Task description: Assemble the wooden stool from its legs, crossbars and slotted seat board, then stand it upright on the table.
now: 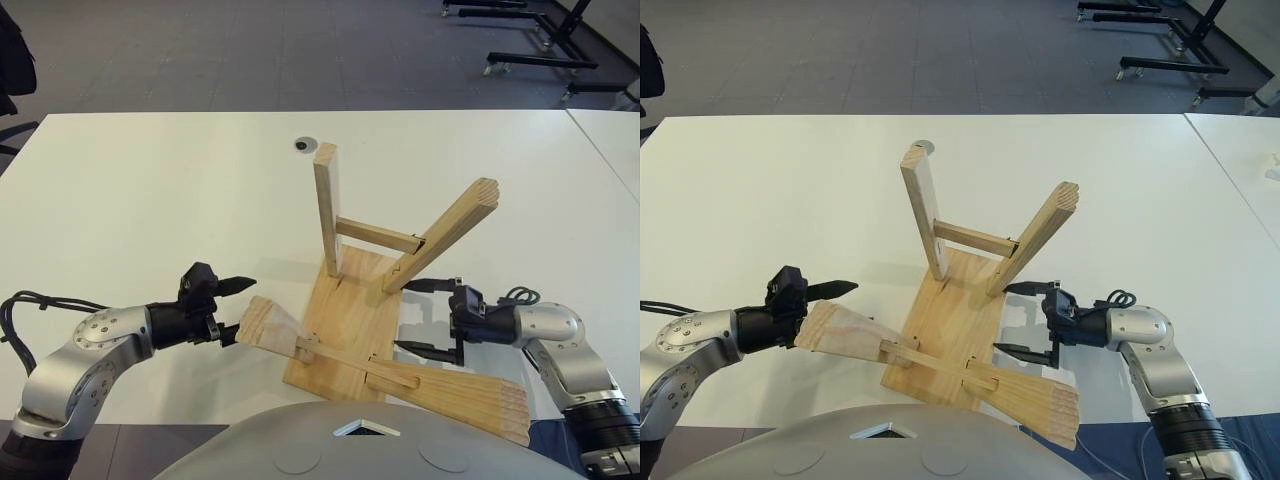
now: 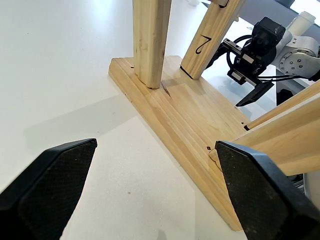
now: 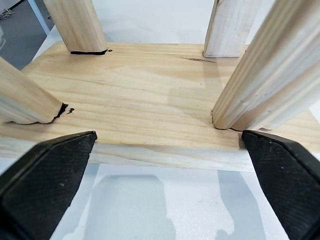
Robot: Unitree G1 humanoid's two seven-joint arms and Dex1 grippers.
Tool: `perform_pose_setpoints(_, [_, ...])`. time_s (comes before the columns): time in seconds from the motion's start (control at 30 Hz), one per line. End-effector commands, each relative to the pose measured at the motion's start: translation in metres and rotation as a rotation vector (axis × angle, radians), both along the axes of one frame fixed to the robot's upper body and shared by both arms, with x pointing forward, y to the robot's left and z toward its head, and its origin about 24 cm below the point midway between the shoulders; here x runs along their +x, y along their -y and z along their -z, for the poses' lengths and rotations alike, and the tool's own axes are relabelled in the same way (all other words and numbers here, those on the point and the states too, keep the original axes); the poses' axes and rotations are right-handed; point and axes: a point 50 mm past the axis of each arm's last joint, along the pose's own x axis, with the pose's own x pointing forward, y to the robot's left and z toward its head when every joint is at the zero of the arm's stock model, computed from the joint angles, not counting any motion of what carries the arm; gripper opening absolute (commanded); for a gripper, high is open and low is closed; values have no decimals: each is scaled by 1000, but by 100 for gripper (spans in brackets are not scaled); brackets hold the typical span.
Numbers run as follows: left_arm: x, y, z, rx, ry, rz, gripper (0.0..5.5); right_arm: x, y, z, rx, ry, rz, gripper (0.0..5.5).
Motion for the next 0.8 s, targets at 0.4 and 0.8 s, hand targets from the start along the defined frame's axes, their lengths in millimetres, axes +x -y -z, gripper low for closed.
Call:
perform_pose_setpoints(0.4, [-1,1,7,16,14,-3,435,12,8,0,-13,12,11,537])
perform_pose_setpoints(0.8, [6,5,3,11,42,10,435,21,8,2,-120,43,69,537])
